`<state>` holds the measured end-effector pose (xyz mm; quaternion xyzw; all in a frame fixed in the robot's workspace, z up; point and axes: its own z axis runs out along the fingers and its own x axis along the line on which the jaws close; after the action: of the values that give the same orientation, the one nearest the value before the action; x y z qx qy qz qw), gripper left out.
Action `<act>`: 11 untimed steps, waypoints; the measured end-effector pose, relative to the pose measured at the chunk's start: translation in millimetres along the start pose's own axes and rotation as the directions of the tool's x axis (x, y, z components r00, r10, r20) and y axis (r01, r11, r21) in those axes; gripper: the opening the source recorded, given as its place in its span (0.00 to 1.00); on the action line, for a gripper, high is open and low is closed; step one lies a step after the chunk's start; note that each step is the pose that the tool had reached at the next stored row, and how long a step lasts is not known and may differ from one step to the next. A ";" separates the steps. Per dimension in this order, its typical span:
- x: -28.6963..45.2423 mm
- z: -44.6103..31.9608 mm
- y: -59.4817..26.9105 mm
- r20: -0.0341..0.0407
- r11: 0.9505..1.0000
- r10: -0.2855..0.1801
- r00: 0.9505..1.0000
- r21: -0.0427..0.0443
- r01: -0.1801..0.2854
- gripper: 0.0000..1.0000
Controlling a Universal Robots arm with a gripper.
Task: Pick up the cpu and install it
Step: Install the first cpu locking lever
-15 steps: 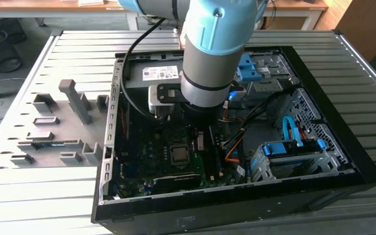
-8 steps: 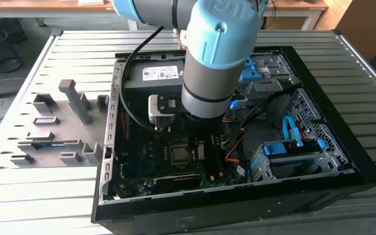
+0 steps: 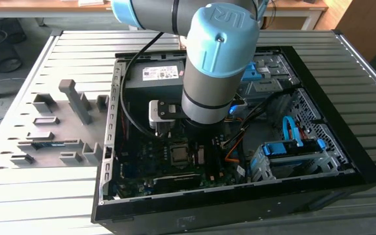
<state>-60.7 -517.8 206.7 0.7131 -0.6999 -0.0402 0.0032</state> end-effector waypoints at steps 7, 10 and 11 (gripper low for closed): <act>1.4 1.5 -0.1 0.000 1.000 0.000 1.000 0.000 0.000 0.10; 3.0 3.7 -0.1 -0.002 1.000 0.000 1.000 0.000 0.000 0.10; 3.3 4.3 -0.2 -0.003 1.000 0.000 1.000 0.000 0.000 0.10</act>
<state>-60.8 -520.9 202.3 0.7131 -0.7000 -0.0391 0.0043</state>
